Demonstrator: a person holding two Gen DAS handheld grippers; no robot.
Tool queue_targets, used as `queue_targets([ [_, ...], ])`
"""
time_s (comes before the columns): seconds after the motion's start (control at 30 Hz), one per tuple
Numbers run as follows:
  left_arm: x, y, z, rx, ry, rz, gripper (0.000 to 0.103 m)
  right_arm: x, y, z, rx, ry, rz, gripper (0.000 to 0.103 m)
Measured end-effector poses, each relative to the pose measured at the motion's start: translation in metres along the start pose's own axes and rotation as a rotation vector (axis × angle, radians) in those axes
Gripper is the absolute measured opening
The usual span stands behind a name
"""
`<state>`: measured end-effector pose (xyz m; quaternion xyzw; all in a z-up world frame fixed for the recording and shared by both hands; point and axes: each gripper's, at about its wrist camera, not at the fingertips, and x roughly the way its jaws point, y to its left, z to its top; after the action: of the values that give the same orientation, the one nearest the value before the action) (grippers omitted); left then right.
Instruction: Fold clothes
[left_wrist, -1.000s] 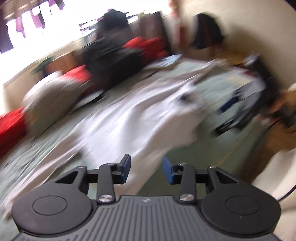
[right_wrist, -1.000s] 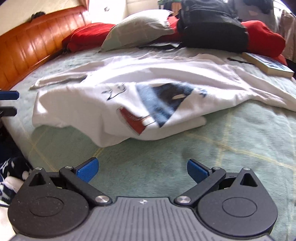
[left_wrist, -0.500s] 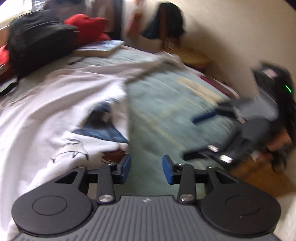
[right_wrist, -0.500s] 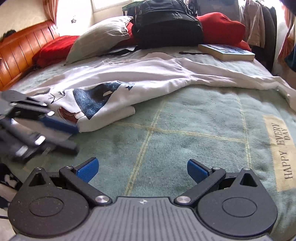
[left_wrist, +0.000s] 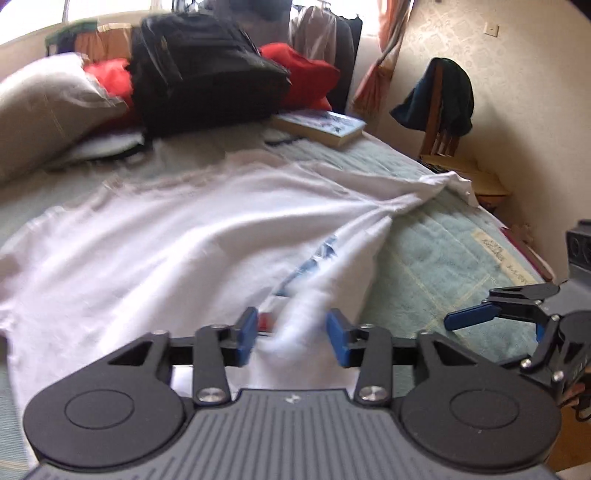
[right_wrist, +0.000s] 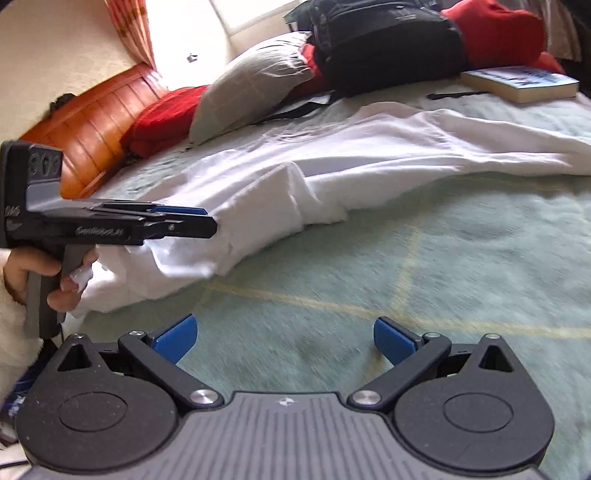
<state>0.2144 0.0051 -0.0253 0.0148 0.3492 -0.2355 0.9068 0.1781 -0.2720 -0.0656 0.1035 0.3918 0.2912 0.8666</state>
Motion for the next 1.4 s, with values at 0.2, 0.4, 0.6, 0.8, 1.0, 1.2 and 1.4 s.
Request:
queue_targets([
  [0.2,-0.027,0.005,-0.012,-0.062,-0.057,0.061,0.051,0.031,-0.005,0.02,-0.022,-0.032,0.133,0.103],
  [0.4,-0.046,-0.005,-0.023,-0.029,-0.071,0.136,0.055,0.051,0.007,0.042,-0.119,-0.085,0.171,0.103],
  [0.6,-0.057,-0.013,-0.026,0.006,-0.075,0.15,0.061,0.06,0.014,0.055,-0.186,-0.121,0.16,0.103],
  [0.8,-0.069,-0.016,-0.031,0.006,-0.102,0.172,0.065,0.055,0.022,0.055,-0.226,-0.006,0.249,0.103],
  [1.0,-0.075,-0.018,-0.033,-0.001,-0.113,0.172,0.066,0.046,0.005,0.041,-0.156,0.011,0.388,0.103],
  [1.2,-0.086,-0.021,-0.037,-0.002,-0.135,0.17,0.068,0.048,0.005,0.04,-0.043,0.01,0.457,0.103],
  [1.4,-0.092,-0.025,-0.041,0.001,-0.15,0.173,0.069,-0.011,0.024,0.028,-0.084,-0.028,0.57,0.103],
])
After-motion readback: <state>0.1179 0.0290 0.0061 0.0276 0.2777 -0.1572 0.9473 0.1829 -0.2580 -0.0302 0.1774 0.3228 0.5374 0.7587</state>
